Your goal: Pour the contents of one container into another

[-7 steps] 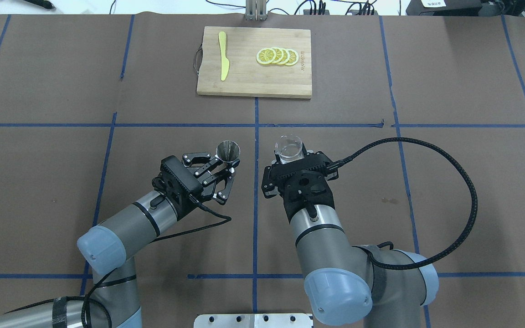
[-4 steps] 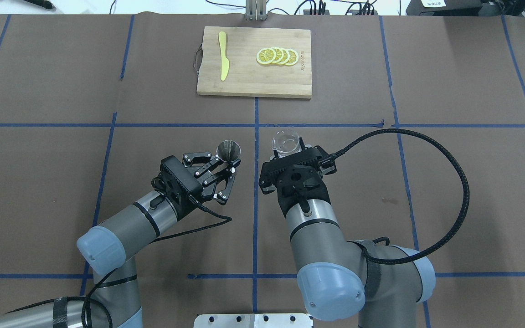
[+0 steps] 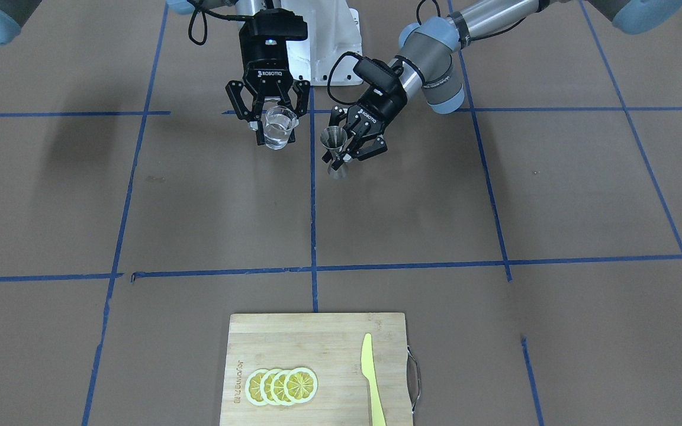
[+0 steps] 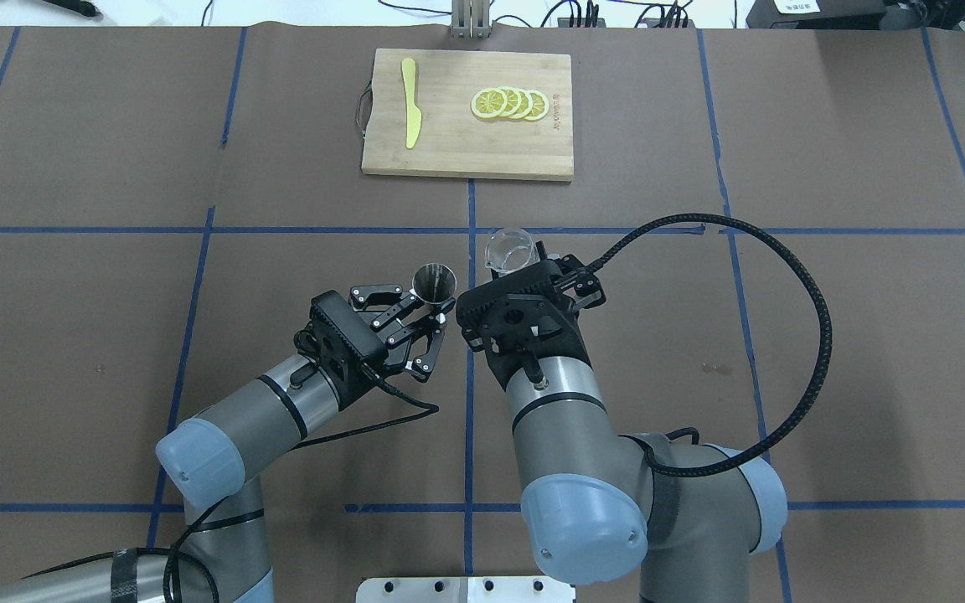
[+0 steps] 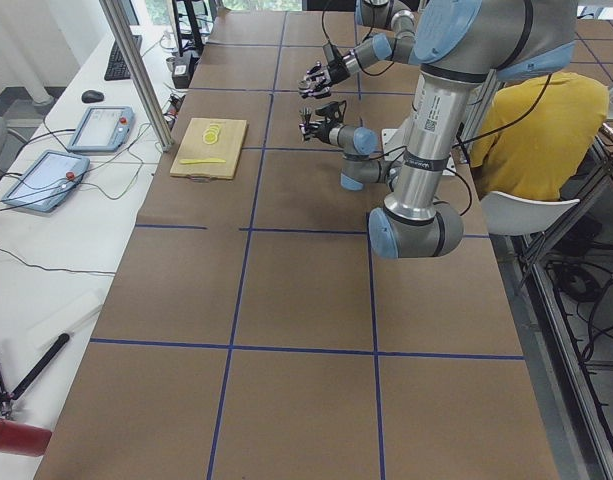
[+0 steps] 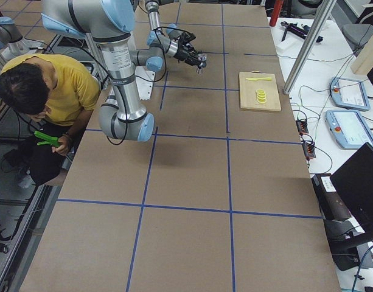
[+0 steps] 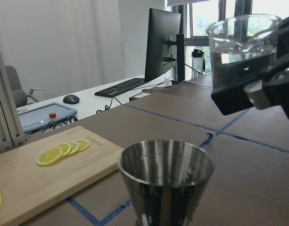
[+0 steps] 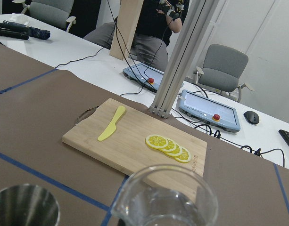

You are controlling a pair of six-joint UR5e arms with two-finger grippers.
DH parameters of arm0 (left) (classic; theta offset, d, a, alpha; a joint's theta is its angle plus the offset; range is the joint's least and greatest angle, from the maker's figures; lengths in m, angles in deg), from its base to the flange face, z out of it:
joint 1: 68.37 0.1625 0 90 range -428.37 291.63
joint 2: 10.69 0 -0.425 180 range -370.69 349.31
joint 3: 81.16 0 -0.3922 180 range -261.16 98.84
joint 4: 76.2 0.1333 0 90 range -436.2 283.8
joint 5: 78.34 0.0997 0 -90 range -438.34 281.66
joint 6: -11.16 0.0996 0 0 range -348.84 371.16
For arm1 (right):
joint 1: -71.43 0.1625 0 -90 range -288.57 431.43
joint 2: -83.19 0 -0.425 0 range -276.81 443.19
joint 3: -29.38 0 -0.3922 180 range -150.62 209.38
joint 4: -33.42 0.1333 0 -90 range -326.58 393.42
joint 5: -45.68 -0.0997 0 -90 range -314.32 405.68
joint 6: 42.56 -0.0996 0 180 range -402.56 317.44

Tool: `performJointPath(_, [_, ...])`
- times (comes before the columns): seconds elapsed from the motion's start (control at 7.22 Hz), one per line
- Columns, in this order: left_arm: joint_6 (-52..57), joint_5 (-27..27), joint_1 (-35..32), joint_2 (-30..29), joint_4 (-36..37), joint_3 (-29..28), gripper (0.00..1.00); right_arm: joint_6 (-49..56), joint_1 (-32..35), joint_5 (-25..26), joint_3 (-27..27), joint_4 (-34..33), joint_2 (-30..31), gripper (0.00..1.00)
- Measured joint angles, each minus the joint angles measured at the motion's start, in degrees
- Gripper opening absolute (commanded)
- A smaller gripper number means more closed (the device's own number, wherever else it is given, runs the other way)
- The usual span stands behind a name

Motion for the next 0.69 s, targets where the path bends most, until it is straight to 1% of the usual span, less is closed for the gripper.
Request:
performJointPath(0.28, [0.1,-1.1,0.0,-0.4,0.1,0.0,0.0,2.4,0.2,0.0,0.0,-2.8,-2.0,0.0])
performJointPath(0.69, [0.0,-1.2,0.0,-0.6,0.1,0.0,0.0,5.6,0.5,0.0,-0.1,-7.6,-5.0,0.0])
